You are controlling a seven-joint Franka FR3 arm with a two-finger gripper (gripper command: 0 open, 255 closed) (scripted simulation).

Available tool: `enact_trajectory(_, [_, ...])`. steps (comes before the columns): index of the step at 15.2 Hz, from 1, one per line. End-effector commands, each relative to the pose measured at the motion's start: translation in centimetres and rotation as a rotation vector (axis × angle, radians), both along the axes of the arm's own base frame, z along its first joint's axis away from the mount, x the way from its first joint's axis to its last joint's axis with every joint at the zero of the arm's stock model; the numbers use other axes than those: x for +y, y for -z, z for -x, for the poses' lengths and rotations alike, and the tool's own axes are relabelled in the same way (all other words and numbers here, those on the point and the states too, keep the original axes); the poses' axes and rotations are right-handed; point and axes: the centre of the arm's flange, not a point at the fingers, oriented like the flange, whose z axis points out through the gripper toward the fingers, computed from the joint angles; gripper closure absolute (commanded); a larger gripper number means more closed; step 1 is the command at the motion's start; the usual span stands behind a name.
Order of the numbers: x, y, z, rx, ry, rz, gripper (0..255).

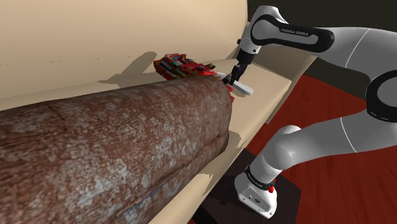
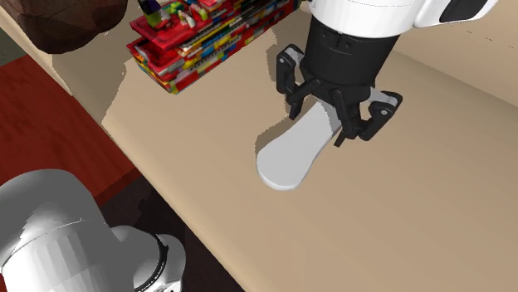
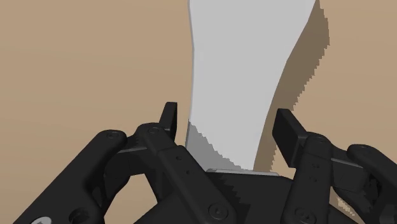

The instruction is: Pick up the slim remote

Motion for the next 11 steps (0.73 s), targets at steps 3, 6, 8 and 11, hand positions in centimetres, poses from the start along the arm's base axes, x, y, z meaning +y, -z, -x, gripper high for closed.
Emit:
enact_trajectory(3, [0.0,-1.9,0.0,0.001,0.0,0.0,255])
enact_trajectory(6, [0.0,-3.4,0.0,0.001,0.0,0.0,255])
enact_trajectory(8, [0.0,-4.5,0.0,0.001,0.0,0.0,255])
enact_trajectory(11, [0.0,-6.1,0.0,0.001,0.0,0.0,255])
